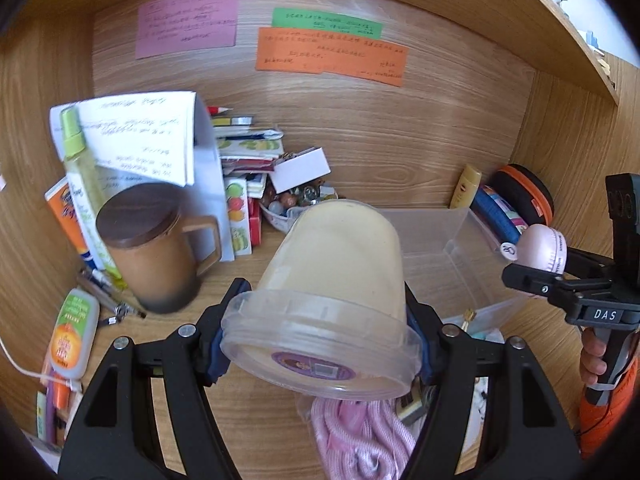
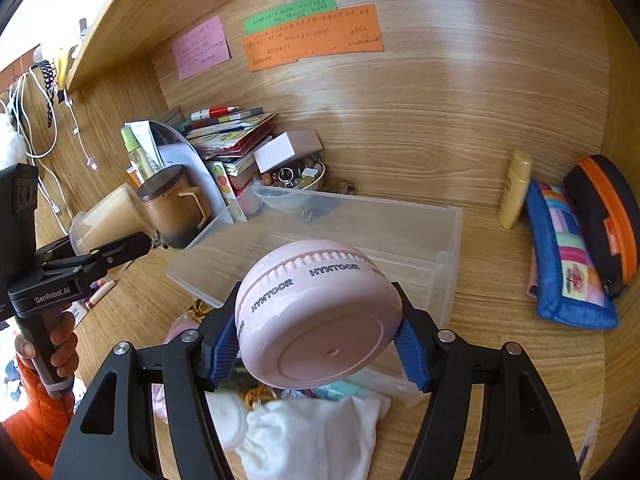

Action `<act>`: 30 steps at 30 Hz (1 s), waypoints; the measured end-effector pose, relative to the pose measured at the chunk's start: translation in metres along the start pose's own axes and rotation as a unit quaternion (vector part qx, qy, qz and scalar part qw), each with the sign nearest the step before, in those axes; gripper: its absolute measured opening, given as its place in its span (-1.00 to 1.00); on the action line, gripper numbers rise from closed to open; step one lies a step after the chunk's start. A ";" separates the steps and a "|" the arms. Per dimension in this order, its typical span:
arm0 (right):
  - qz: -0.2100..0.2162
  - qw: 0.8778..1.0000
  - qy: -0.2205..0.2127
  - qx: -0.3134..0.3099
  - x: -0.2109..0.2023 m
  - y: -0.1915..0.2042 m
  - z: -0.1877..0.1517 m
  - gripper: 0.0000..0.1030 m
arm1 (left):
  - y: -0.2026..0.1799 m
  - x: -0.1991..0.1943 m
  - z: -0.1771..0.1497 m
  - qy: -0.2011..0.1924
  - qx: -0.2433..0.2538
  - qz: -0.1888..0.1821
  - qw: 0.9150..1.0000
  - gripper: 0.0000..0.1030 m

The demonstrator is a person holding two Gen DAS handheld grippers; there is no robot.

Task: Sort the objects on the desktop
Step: 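Carry both containers up and over to the clear plastic bin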

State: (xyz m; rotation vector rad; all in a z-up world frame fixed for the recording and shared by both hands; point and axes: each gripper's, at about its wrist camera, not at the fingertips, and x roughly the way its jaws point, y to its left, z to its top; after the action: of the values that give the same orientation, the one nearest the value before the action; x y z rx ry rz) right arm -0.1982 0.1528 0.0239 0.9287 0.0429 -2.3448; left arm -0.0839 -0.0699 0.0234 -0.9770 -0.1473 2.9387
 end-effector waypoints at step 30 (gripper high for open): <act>-0.032 0.995 0.087 -0.019 0.083 -0.012 0.035 0.22 | -0.009 0.102 0.038 0.081 0.028 -0.030 0.996 0.34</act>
State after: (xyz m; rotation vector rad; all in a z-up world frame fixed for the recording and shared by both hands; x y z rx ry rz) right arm -0.2737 0.1105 -0.0048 1.1260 0.1909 -2.3065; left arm -0.1880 -0.0568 -0.0056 -1.1742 -0.0872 2.7784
